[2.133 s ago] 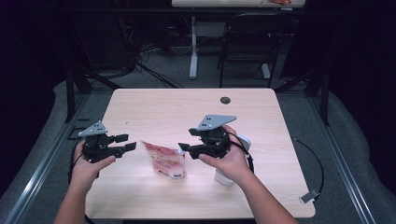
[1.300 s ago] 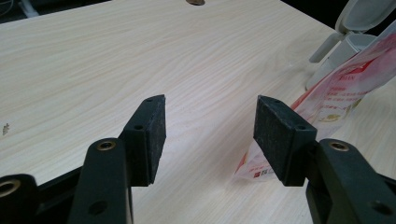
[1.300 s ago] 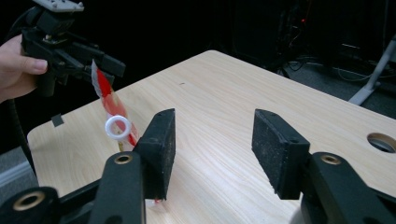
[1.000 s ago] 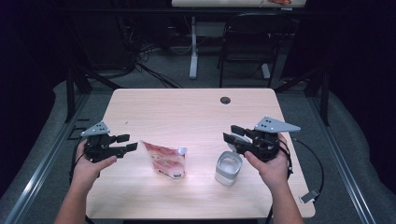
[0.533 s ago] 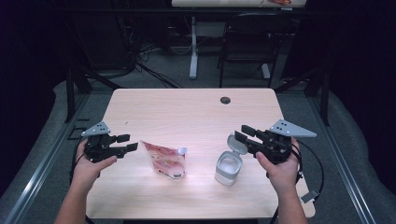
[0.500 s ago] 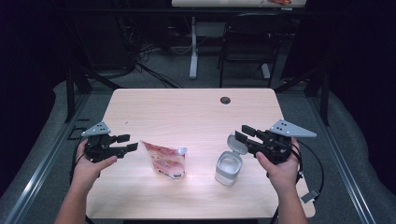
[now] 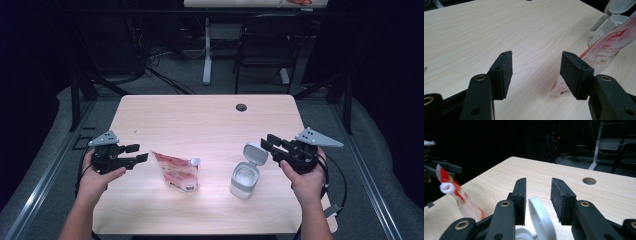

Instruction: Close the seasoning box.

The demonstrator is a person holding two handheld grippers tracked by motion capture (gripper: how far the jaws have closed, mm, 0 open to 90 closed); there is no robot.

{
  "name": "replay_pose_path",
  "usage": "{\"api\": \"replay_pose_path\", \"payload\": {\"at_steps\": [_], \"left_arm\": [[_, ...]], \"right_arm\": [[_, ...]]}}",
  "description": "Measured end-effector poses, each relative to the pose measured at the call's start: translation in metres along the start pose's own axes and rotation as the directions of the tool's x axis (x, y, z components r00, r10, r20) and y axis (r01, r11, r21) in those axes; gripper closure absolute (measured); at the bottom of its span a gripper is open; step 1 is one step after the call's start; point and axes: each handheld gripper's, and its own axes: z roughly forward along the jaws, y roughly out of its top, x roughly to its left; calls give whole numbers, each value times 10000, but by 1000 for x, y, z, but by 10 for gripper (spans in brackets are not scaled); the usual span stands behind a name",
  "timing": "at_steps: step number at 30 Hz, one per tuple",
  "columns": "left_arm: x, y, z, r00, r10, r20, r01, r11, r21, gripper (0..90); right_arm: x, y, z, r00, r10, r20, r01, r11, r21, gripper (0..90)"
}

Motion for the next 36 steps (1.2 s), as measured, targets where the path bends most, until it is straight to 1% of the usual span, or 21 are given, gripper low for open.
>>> {"api": "replay_pose_path", "payload": {"at_steps": [1, 2, 6, 9, 11, 15, 18, 21, 26, 36], "left_arm": [[0, 0, 0, 10000, -2, 2, 2, 10000, 1, 439], [0, 0, 0, 10000, 14, -6, -14, 10000, 3, 438], [0, 0, 0, 10000, -2, -64, 2, 10000, 14, 438], [0, 0, 1, 10000, 13, -69, -13, 10000, 13, 437], [0, 0, 1, 10000, 28, -59, -28, 10000, 28, 436], [-1, 0, 2, 9999, 73, -104, -72, 9999, 83, 436], [-1, 0, 3, 9999, 66, -101, -65, 9999, 105, 435], [-1, 0, 4, 9999, 97, -128, -95, 9998, 152, 434], [-1, 0, 4, 9998, 152, -131, -149, 9996, 219, 434], [-2, 0, 5, 9998, 137, -121, -134, 9996, 237, 434]], "right_arm": [[-2, -1, 0, 9999, 104, 59, -104, 9999, -48, 671], [-3, -2, 0, 9999, 137, 97, -137, 9999, 37, 683], [-9, -7, 3, 9996, 147, 226, -151, 9998, 142, 706], [-13, -10, 2, 9987, 240, 440, -240, 9997, 7, 722], [-16, -11, 1, 9980, 374, 503, -369, 9993, -113, 725], [-24, -16, 1, 9960, 629, 639, -621, 9979, -158, 737], [-29, -19, 2, 9943, 806, 698, -806, 9967, -31, 754], [-32, -23, 3, 9937, 795, 791, -806, 9967, 112, 775], [-38, -29, 6, 9914, 988, 853, -1014, 9945, 263, 822], [-42, -38, 14, 9900, 1083, 906, -1130, 9924, 484, 900]]}}
